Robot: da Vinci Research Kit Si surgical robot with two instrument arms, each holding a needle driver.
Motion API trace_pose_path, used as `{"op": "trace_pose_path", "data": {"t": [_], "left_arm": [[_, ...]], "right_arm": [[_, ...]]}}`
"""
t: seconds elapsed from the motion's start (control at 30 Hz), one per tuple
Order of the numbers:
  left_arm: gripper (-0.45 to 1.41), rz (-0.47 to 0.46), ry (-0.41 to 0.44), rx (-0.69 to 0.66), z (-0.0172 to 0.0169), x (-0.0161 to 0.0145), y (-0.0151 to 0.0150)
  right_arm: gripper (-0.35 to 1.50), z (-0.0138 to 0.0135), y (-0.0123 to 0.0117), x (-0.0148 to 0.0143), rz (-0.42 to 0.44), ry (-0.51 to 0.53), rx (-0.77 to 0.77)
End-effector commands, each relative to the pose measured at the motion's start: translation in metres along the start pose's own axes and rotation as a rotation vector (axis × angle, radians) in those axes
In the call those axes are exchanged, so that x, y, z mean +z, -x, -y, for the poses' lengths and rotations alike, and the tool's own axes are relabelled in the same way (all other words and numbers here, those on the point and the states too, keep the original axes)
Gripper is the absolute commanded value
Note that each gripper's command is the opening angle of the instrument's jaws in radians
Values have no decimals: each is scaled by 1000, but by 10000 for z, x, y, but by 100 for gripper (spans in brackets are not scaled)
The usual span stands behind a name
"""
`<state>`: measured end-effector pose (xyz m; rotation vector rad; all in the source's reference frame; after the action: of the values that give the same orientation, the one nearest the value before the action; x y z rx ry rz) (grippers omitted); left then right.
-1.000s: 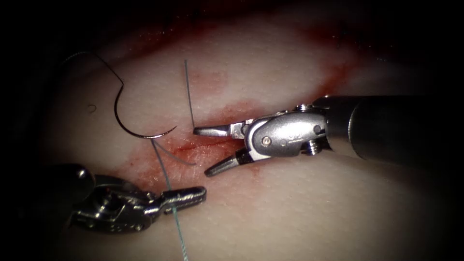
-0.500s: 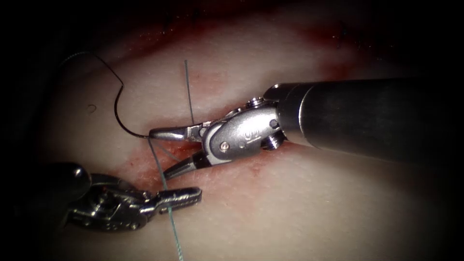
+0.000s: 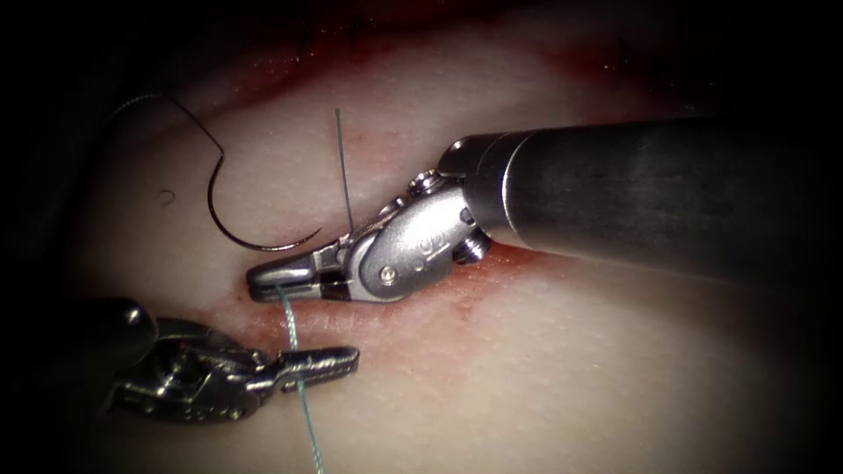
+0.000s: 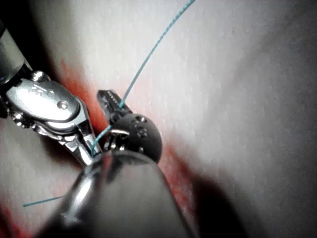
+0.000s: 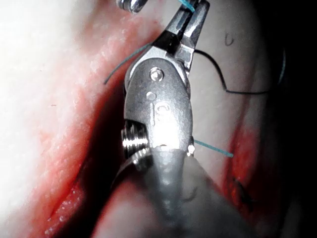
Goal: Wound Closure
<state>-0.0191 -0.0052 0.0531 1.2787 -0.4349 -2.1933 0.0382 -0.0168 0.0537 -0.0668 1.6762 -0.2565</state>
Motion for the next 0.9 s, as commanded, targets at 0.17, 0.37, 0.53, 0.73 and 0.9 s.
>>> {"op": "trace_pose_path", "data": {"t": [0.17, 0.37, 0.53, 0.73, 0.9], "left_arm": [[52, 5, 1, -5, -1, 7, 1], [104, 15, -64, -55, 1, 5, -4], [115, 26, -117, -55, -7, 6, -17], [111, 28, -151, -48, -13, 23, -27], [110, 4, -155, -13, -18, 38, -45]], "right_arm": [[-35, 3, 10, 6, -4, -10, -8], [-35, -1, 23, -11, 27, 10, 40], [-35, -6, 48, -28, 64, 51, 134], [-35, -12, 65, -38, 76, 77, 187], [-35, -15, 82, -46, 81, 86, 212]]}}
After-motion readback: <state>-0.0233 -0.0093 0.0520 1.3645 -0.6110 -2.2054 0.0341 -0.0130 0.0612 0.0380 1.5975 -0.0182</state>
